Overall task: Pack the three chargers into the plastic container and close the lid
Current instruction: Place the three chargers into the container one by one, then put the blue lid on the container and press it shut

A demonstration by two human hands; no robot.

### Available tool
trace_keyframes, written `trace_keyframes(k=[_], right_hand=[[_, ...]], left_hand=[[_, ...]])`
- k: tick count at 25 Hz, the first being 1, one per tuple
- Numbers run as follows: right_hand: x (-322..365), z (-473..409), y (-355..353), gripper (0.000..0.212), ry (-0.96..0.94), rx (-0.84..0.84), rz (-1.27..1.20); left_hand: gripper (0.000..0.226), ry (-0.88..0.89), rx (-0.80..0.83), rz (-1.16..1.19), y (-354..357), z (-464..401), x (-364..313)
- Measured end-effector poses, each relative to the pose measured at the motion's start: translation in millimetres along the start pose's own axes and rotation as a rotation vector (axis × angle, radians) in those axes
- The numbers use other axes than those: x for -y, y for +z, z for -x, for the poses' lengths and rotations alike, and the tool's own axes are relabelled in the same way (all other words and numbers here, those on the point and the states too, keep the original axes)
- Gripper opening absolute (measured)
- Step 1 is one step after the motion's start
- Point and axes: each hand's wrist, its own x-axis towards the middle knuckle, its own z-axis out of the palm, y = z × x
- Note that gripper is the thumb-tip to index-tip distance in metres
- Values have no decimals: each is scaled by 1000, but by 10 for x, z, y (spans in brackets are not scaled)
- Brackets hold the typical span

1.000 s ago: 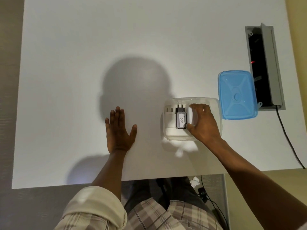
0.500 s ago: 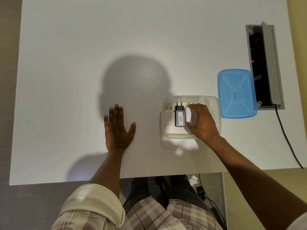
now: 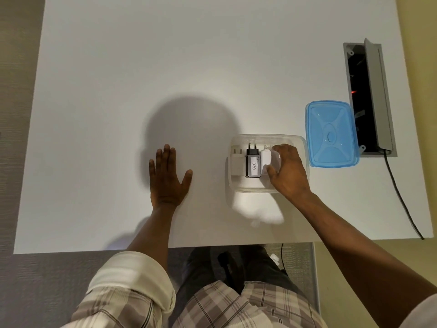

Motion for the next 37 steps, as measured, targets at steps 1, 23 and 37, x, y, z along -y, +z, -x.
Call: trace_keyframes(k=[1,23,37], right_hand=[[7,83,-200,55,-32,-55,-42],[-916,3,-1193,32,173,-316,-397],[-2125,140,-1153,19,800,-48,-1030]], left_hand=[[81,-1,-28,10,-159,85,-137],[25,2,-106,352,-935,-503,-2146],[43,265,349,225,-299,-1244,-3698]])
